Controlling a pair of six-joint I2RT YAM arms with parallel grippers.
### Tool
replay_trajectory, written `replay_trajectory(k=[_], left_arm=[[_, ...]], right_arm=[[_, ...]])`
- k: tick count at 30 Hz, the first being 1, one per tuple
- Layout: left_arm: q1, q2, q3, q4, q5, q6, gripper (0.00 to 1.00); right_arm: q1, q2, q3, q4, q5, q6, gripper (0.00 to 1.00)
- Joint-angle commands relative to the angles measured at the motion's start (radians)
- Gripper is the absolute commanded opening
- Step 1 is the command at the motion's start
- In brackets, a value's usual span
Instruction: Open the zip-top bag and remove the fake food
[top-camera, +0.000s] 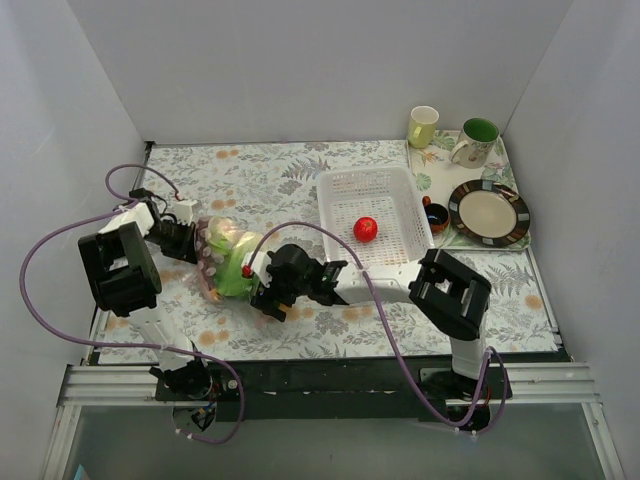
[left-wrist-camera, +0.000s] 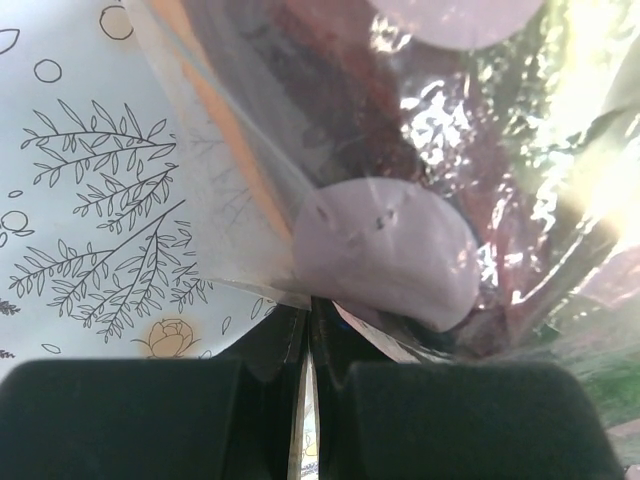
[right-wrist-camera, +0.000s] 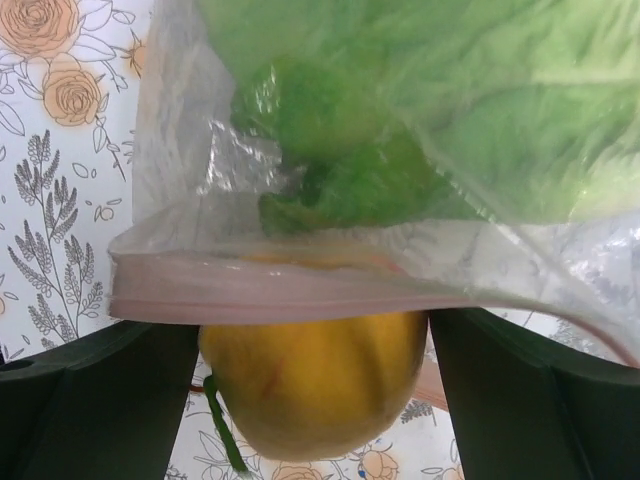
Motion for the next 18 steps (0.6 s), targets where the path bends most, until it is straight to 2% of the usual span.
replay_trajectory(k=[1, 4, 5, 7, 8, 10, 13, 18], left_arm=[[0.002, -0.043, -0.007, 0.018, -0.053, 0.018, 0.00], [0.008, -0.042, 0.026, 0.008, -0.059, -0.005, 0.00], [0.010, -0.043, 0.038, 0.002, -0.062, -0.016, 0.00], [0.011, -0.057, 0.091, -0.031, -0.043, -0.033, 0.00], [0.013, -0.059, 0.116, -0.047, -0.024, -0.054, 0.00], [0.013, -0.060, 0.164, -0.091, 0.004, -0.074, 0.00], [0.011, -0.037, 0.271, -0.160, 0.050, -0.102, 0.00], [-0.006, -0.029, 0.349, -0.266, 0.133, -0.113, 0.00]], right_arm=[[-0.002, -0.074, -0.095, 0.037, 0.001, 0.026, 0.94], [-0.010, -0.132, -0.113, 0.023, 0.006, 0.031, 0.77], [-0.012, -0.168, -0.113, 0.019, 0.009, 0.034, 0.67], [-0.012, -0.236, -0.106, 0.000, 0.023, 0.038, 0.56], [-0.012, -0.262, -0.103, -0.010, 0.027, 0.051, 0.47], [-0.012, -0.320, -0.101, -0.044, 0.043, 0.058, 0.42], [-0.021, -0.484, -0.123, -0.049, 0.108, 0.069, 0.24], [-0.149, -0.615, -0.192, -0.050, 0.265, 0.095, 0.21]])
